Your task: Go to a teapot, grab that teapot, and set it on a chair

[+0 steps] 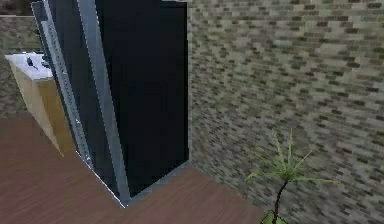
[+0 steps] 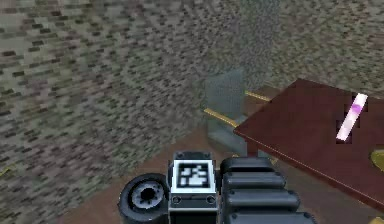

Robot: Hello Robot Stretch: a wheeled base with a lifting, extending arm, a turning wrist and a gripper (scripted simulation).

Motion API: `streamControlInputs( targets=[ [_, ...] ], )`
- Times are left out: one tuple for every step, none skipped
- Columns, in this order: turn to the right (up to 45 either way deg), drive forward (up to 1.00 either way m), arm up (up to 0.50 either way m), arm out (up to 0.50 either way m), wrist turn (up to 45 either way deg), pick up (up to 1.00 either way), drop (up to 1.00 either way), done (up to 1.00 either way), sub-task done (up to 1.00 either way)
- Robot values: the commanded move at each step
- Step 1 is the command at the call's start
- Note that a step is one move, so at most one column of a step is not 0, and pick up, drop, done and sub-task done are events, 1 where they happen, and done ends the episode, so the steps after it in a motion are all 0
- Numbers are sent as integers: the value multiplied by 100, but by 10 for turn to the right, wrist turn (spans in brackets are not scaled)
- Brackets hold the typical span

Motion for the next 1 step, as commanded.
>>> streamControlInputs(
  targets=[
    [450,0,0,0,0,0,0,0,0]
  ],
)
